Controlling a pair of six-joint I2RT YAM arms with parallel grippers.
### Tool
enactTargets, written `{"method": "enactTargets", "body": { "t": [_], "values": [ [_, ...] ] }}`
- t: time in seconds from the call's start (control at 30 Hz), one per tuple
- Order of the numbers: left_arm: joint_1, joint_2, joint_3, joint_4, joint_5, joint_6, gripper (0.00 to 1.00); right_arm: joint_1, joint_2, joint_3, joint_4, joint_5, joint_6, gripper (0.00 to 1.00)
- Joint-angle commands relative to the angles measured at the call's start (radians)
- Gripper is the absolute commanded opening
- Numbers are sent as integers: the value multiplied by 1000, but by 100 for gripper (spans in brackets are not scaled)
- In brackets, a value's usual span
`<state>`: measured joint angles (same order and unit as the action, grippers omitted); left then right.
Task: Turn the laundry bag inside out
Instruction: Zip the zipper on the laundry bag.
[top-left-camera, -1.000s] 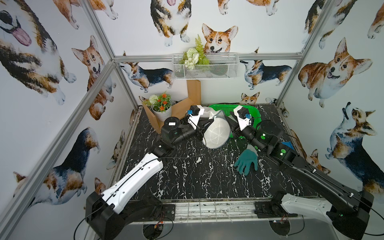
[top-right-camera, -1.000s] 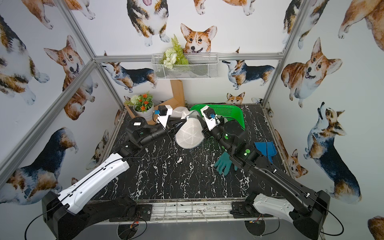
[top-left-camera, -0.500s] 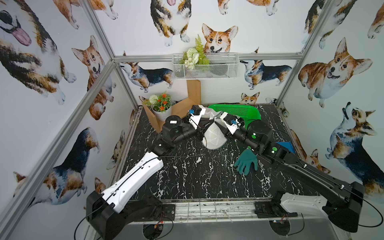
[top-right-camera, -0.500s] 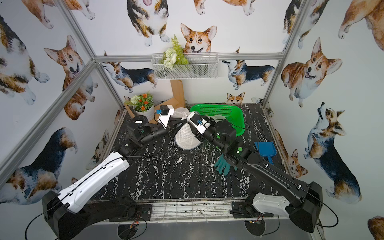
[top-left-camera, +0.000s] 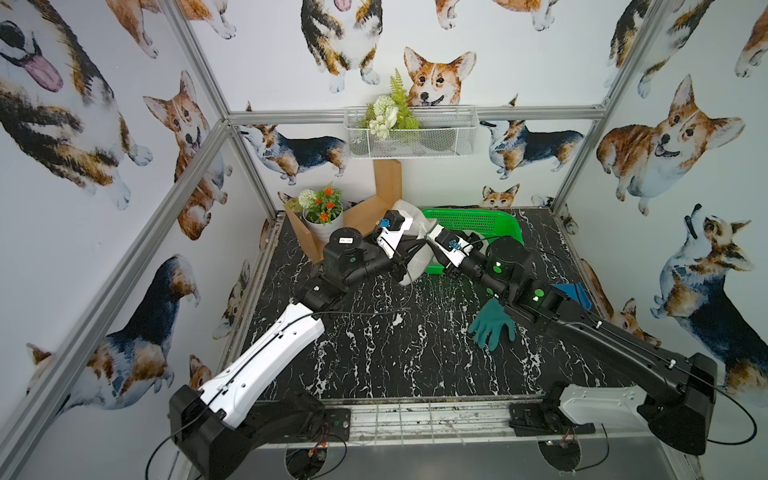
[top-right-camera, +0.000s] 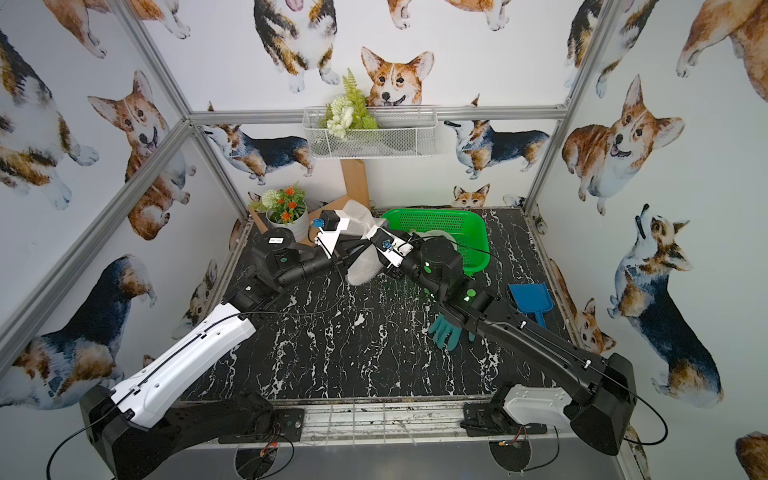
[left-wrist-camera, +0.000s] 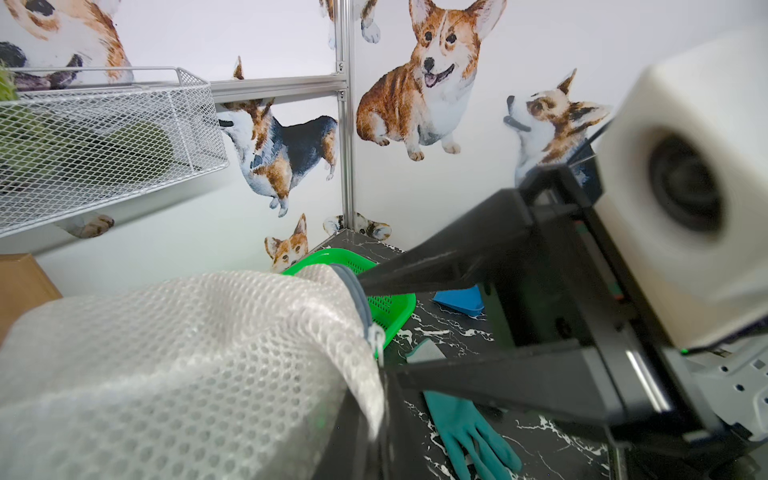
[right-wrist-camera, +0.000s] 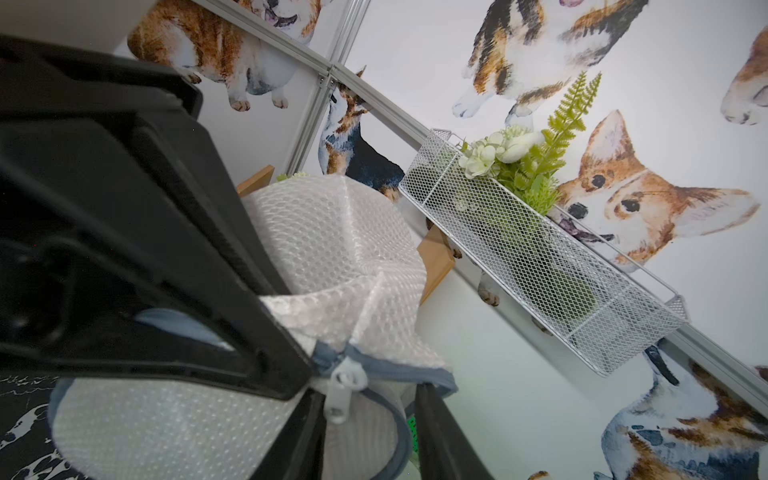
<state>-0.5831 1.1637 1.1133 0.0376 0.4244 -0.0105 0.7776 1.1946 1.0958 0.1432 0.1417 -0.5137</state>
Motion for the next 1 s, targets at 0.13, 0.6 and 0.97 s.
{"method": "enactTargets", "body": {
  "t": [0.13, 0.6, 0.97],
  "values": [
    [-2, -28, 5, -87, -16, 64, 0, -3, -61, -49, 92, 43, 83, 30],
    [-2, -39, -6, -53, -70, 66, 0, -162, -138, -44, -44, -406, 753, 30],
    [-2, -25, -28, 82, -51, -29, 0, -219, -19, -34, 97, -682, 1233, 28]
  ]
}}
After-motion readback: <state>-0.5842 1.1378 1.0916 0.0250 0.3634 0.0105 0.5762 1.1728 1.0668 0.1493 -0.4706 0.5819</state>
